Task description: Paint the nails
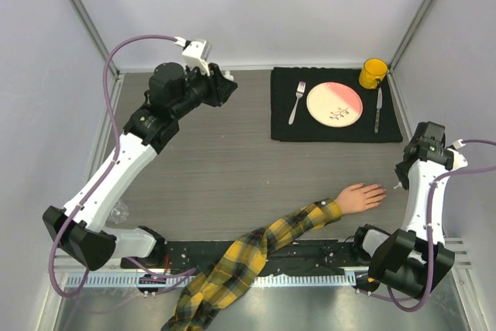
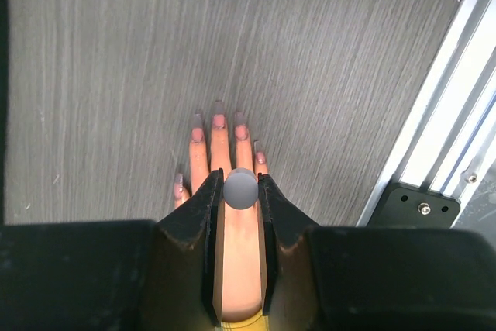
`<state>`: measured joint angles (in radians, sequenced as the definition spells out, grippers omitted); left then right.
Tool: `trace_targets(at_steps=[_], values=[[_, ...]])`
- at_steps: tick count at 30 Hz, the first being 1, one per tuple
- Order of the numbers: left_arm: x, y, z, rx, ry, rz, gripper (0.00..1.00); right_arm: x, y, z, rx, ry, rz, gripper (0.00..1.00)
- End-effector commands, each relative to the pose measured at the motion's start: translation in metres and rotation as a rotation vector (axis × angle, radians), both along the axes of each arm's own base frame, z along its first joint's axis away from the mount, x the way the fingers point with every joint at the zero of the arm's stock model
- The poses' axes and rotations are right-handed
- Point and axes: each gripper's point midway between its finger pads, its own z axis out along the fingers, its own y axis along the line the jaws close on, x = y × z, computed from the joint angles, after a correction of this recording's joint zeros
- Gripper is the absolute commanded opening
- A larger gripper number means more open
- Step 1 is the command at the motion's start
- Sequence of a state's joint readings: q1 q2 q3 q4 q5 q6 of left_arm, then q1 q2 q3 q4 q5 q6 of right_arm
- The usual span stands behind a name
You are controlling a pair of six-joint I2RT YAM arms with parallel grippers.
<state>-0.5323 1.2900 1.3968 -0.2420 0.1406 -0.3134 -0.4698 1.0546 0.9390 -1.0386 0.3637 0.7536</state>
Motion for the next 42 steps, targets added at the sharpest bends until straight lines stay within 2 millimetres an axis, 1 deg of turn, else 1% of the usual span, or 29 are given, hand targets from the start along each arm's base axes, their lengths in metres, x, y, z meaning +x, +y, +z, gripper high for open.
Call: trace_targets(at_steps=[1, 2, 3, 6, 7, 9, 14, 15, 16, 20, 22, 29, 33, 36, 42], values=[[0.009, 0.001, 0.037, -0.088, -0.072, -0.044, 0.0, 0.004, -0.007, -0.008, -0.01, 0.0, 0.007, 0.0], [0.011, 0.002, 0.038, -0.084, -0.071, -0.044, 0.0, 0.003, -0.007, -0.01, -0.013, 0.006, 0.006, 0.0], [0.013, 0.002, 0.037, -0.083, -0.068, -0.047, 0.0, -0.001, -0.006, -0.018, -0.004, 0.019, 0.007, 0.0], [0.018, 0.002, 0.034, -0.065, -0.057, -0.057, 0.0, 0.003, -0.006, -0.027, -0.002, 0.009, 0.024, 0.0], [0.019, 0.002, 0.033, -0.058, -0.051, -0.057, 0.0, 0.01, -0.006, -0.027, 0.002, -0.018, 0.034, 0.0], [0.023, 0.004, 0.034, -0.055, -0.05, -0.051, 0.0, 0.014, -0.007, -0.029, 0.007, -0.017, 0.037, 0.0], [0.025, -0.001, 0.029, -0.046, -0.041, -0.074, 0.0, 0.029, -0.017, -0.035, -0.004, -0.032, 0.033, 0.0], [0.028, -0.003, 0.025, -0.039, -0.031, -0.079, 0.0, 0.031, -0.018, -0.035, -0.006, -0.034, 0.034, 0.0], [0.029, -0.001, 0.028, -0.04, -0.035, -0.078, 0.0, 0.033, -0.02, -0.037, -0.008, -0.029, 0.032, 0.0], [0.037, 0.0, 0.026, -0.04, -0.027, -0.073, 0.0, 0.033, -0.026, -0.045, -0.012, -0.005, 0.014, 0.0], [0.039, -0.001, 0.024, -0.041, -0.017, -0.075, 0.0, 0.036, -0.027, -0.048, -0.008, -0.008, 0.02, 0.0], [0.048, 0.0, 0.019, -0.048, 0.002, -0.075, 0.0, 0.037, -0.025, -0.059, 0.024, 0.01, 0.015, 0.0], [0.05, -0.001, 0.017, -0.061, 0.01, -0.081, 0.0, 0.037, -0.019, -0.07, 0.054, 0.012, 0.017, 0.0], [0.051, -0.001, 0.018, -0.065, 0.01, -0.087, 0.0, 0.041, -0.019, -0.074, 0.057, -0.006, 0.021, 0.0], [0.051, 0.0, 0.016, -0.063, 0.012, -0.084, 0.0, 0.041, -0.018, -0.08, 0.069, 0.006, 0.021, 0.0]])
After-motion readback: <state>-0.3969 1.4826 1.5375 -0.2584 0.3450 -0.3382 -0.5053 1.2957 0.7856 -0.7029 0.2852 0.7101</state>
